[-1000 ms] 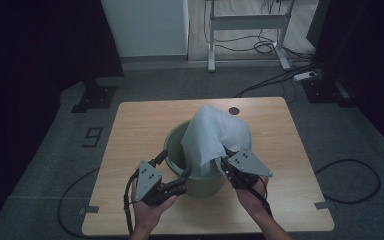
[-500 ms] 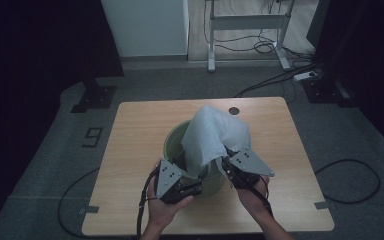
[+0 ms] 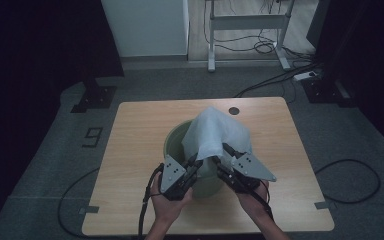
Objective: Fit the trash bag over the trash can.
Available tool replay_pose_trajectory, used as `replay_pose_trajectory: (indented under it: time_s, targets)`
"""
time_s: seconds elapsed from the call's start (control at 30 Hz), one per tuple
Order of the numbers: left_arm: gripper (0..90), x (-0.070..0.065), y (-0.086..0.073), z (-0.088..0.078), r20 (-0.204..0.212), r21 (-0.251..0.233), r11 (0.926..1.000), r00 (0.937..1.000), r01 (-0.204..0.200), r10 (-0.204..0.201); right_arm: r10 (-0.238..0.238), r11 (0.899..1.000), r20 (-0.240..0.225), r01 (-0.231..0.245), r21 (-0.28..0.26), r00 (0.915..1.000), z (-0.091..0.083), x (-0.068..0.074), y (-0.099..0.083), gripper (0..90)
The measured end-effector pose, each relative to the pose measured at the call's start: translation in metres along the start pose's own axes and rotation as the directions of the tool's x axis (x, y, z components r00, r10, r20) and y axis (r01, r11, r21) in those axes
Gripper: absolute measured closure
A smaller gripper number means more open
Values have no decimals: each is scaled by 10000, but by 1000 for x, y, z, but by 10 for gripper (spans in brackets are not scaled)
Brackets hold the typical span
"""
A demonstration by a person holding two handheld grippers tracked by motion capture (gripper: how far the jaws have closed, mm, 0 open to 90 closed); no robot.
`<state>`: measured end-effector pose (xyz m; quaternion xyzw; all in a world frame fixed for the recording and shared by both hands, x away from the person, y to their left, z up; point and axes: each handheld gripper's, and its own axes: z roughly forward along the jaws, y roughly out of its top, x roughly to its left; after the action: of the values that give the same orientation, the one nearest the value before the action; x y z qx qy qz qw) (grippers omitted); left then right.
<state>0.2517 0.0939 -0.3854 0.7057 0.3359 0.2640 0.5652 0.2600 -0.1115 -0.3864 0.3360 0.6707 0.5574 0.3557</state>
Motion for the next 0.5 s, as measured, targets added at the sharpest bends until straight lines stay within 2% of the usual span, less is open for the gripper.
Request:
replay_pose_trajectory:
  time_s: [0.07, 0.2, 0.37, 0.5]
  targets:
    - [867, 2, 1, 0, -111, -91, 9999, 9998, 138, -139, 101, 9999, 256, -99, -67, 9996, -6, 2, -4, 368]
    - [887, 5, 3, -2, -245, -196, 9993, 9992, 314, -319, 396, 9992, 426, -393, -78, 9983, -18, 5, -16, 295]
    - [895, 14, 4, -8, -200, -364, 9975, 9980, 599, -606, 769, 9970, 701, -765, -83, 9946, -30, 2, -40, 277]
    - [896, 19, 5, -12, -113, -530, 9949, 9962, 854, -861, 1152, 9931, 854, -1129, -313, 9897, -39, -3, -48, 305]
